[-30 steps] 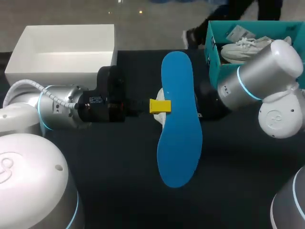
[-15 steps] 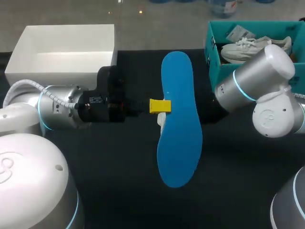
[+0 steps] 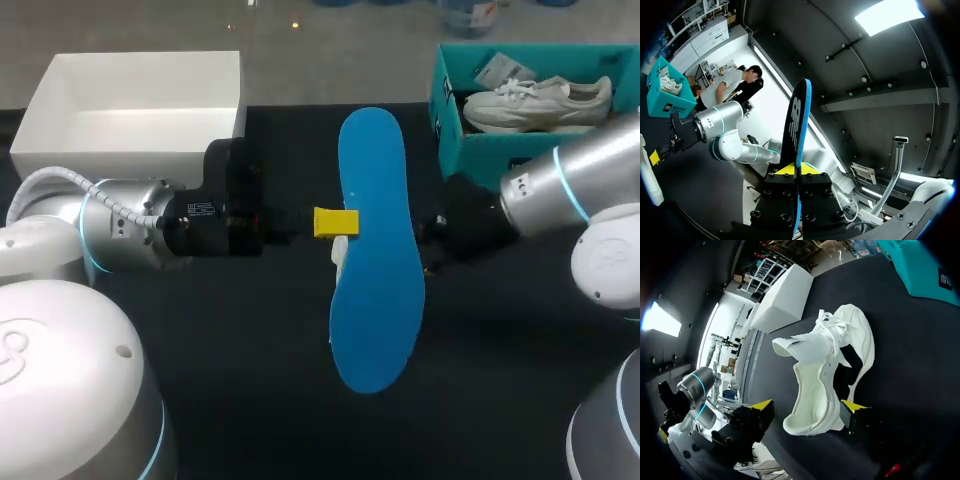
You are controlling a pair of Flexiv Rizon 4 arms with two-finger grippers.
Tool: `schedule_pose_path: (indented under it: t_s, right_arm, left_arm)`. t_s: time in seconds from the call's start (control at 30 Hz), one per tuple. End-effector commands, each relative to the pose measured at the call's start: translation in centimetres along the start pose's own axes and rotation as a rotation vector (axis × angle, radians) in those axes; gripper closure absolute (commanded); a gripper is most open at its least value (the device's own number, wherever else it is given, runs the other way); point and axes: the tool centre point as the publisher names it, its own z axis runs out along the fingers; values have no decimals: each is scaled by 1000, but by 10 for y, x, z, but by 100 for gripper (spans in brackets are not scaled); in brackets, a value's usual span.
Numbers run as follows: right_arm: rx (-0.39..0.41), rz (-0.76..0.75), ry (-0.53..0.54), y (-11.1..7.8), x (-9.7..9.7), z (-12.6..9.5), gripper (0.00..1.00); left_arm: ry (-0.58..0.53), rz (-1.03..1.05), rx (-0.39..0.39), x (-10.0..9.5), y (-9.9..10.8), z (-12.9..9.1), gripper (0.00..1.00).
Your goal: Take the shoe out of the shoebox, open the shoe tongue, remove and reinsert the insole, then place the shoe into the shoebox
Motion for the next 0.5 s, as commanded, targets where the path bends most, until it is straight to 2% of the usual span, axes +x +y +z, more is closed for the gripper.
schedule_pose_path:
  t_s: [0.03, 0.23, 0.27, 0.37, 0.43, 0.5]
  right_arm:
    - [-26, -1, 48, -13, -6, -17, 0]
    - [-26, -1, 48, -13, -6, -17, 0]
    - [-106, 50, 165, -11, -7, -19, 0]
    - [-167, 108, 379, -1, 0, -34, 0]
    - [-186, 126, 452, 4, 6, -51, 0]
    - [-164, 146, 484, 9, 12, -65, 0]
  left_arm:
    - [2, 1, 4, -1, 2, 1, 100]
    - [2, 1, 4, -1, 2, 1, 100]
    - [2, 1, 4, -1, 2, 1, 100]
    - [2, 1, 4, -1, 2, 1, 100]
    - [2, 1, 4, -1, 2, 1, 100]
    - [2, 1, 4, -1, 2, 1, 100]
